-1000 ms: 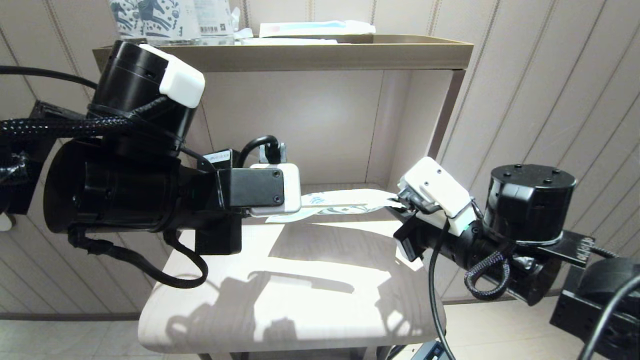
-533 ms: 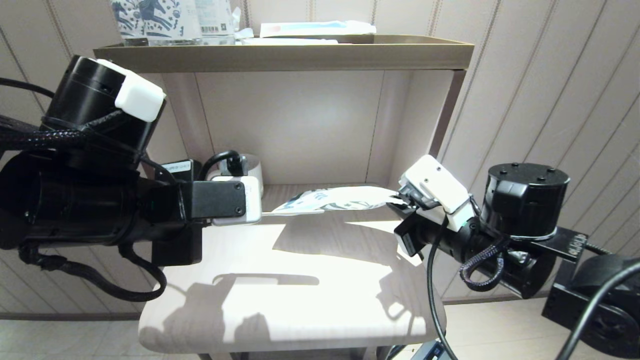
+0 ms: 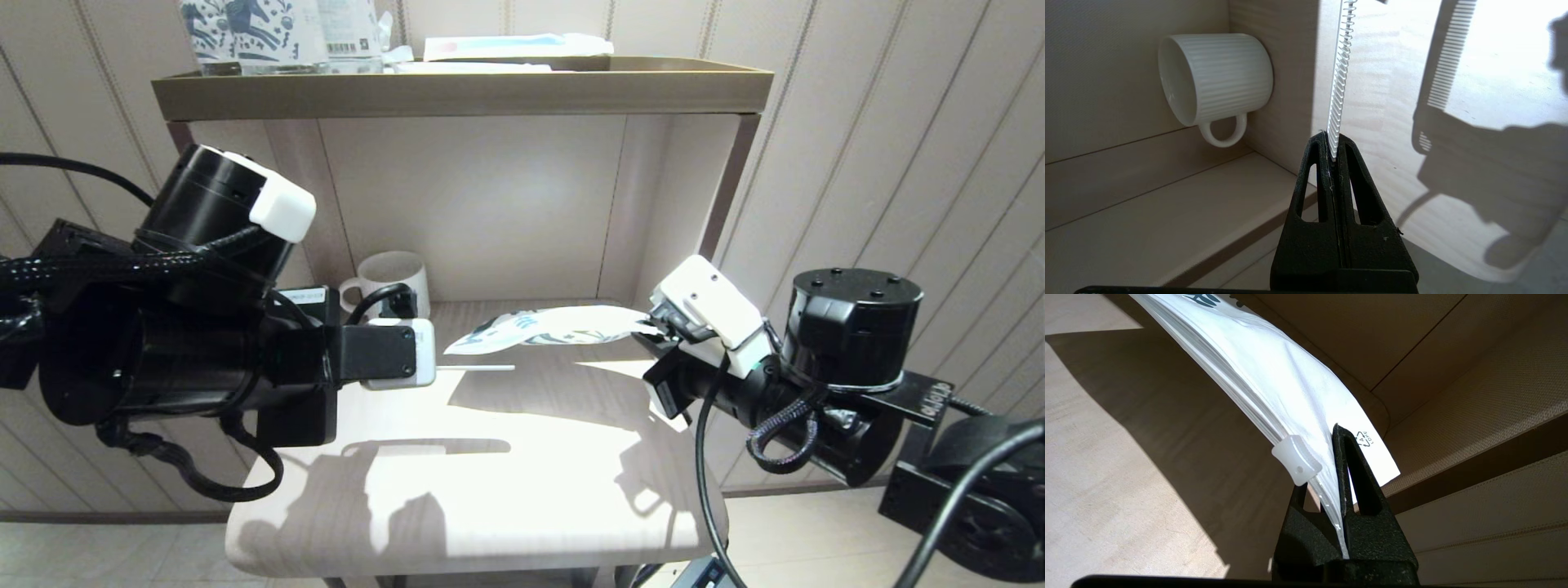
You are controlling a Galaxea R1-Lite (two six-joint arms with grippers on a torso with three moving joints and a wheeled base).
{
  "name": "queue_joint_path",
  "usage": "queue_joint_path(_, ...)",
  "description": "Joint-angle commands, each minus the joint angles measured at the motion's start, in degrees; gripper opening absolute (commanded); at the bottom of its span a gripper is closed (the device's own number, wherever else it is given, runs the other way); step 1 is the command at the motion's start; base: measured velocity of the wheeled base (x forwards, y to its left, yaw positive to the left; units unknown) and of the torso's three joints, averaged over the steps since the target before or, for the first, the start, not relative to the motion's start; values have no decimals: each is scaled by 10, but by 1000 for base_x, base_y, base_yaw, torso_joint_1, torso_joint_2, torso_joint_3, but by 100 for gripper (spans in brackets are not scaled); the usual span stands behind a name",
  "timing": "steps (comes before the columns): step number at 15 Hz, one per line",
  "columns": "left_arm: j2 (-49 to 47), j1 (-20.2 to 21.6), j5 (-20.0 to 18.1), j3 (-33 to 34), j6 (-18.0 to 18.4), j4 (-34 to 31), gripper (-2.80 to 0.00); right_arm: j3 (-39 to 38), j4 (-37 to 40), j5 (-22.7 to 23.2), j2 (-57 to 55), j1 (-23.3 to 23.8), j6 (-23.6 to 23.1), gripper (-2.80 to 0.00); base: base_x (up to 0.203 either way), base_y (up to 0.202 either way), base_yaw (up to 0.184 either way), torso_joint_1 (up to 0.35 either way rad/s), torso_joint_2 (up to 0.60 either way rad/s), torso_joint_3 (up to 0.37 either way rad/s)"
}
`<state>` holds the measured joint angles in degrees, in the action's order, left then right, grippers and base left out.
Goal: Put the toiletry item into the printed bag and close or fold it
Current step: Place the comb into the storage bag
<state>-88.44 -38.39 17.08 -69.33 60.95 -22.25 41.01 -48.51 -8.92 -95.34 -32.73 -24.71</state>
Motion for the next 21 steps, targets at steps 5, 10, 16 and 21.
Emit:
queue_joint_path(5, -46, 1, 1, -16, 3, 18, -280, -5, -2, 14, -1, -1, -2, -280, 0, 0, 0, 0, 0, 0)
queue_joint_path(10, -38, 19, 1, -26, 3, 16, -280, -6, -2, 17, -4, 2, -2, -280, 0, 0, 0, 0, 0, 0)
queue_joint_path(16, -39, 33, 2, -30, 4, 16, -280, -5, -3, 17, -7, 3, -2, -280, 0, 0, 0, 0, 0, 0)
queue_joint_path(21, -42, 35, 2, -22, 4, 15, -280, -5, -2, 17, -8, 2, -2, -280, 0, 0, 0, 0, 0, 0)
